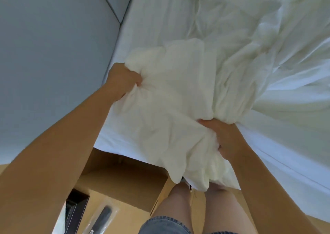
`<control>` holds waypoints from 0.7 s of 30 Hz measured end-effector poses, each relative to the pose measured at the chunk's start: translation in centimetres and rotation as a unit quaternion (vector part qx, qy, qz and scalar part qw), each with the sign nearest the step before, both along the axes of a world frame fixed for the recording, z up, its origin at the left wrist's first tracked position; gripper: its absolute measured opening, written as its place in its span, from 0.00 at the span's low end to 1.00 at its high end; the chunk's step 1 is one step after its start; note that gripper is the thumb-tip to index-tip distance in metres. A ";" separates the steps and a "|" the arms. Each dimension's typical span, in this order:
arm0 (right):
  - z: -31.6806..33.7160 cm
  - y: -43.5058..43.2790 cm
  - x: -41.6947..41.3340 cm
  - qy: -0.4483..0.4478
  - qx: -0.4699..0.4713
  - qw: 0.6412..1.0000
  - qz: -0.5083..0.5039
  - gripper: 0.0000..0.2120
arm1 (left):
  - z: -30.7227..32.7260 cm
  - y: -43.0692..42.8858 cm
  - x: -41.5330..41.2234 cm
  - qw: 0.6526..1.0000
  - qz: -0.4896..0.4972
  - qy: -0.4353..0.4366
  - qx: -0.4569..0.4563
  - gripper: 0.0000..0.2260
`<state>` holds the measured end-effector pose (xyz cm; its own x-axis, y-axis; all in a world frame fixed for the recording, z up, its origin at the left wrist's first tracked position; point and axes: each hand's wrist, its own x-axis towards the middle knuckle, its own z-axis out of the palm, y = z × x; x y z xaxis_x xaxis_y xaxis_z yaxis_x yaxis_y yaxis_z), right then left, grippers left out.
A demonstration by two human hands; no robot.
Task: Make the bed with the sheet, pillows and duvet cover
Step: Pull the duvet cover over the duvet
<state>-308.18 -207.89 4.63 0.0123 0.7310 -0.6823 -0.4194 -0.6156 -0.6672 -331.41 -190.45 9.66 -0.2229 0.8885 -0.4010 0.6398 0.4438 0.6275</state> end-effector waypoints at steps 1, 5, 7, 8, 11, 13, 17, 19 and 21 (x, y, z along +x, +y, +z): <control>-0.3 -1.3 1.3 -0.015 0.006 1.000 -0.022 0.25 | -0.3 0.5 -1.0 1.000 0.001 0.015 0.005 0.13; -1.5 -6.8 7.5 -0.052 -0.003 0.989 -0.137 0.27 | -3.4 -0.3 -3.7 0.992 -0.038 0.119 0.016 0.10; -3.0 -7.4 8.0 -0.044 -0.010 0.989 -0.139 0.21 | -5.9 -2.3 -2.6 0.976 -0.074 0.201 -0.041 0.06; -3.7 -7.2 7.3 -0.049 -0.016 0.990 -0.130 0.21 | -7.1 -3.6 -1.8 0.960 -0.098 0.248 -0.079 0.12; -5.2 -6.6 5.9 -0.069 -0.035 0.991 -0.107 0.30 | -9.1 -7.0 0.6 0.911 -0.182 0.347 -0.125 0.32; -6.0 -6.7 6.3 -0.053 -0.049 0.991 -0.108 0.31 | -9.7 -9.5 2.4 0.896 -0.288 0.337 -0.026 0.39; -6.3 -7.0 6.9 -0.018 -0.080 0.991 -0.107 0.27 | -10.4 -15.2 9.4 0.794 -0.544 0.244 0.117 0.49; -6.2 -6.9 7.1 0.006 -0.084 0.992 -0.097 0.30 | -10.9 -15.5 13.1 0.756 -0.578 0.284 0.116 0.46; -5.7 -6.5 7.4 0.009 -0.088 0.993 -0.078 0.34 | -10.9 -13.7 15.6 0.728 -0.582 0.323 0.167 0.32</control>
